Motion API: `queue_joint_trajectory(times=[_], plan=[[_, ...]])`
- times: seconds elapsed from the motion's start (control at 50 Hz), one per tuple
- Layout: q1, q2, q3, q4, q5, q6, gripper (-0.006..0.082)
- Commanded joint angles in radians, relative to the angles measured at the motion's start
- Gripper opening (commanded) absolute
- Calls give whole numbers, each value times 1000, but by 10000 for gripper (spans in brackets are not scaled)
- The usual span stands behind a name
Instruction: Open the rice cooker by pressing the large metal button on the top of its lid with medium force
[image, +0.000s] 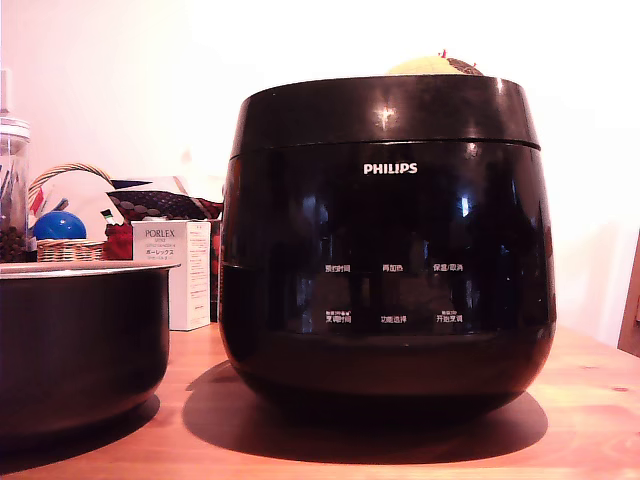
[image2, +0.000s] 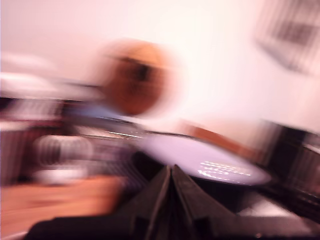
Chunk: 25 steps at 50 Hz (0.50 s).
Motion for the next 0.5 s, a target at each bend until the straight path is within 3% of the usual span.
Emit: queue_joint_trajectory(times=[0.0,0.08,0.1,0.26,0.48], plan=[[-30,74,5,0,13,19,-22],[-76,154,35,5,13,27,-22],[-88,174,43,6,13,85,-22],[-200,333,105,47,0,192,-22],[-373,582,216,114,-148,330,-22]])
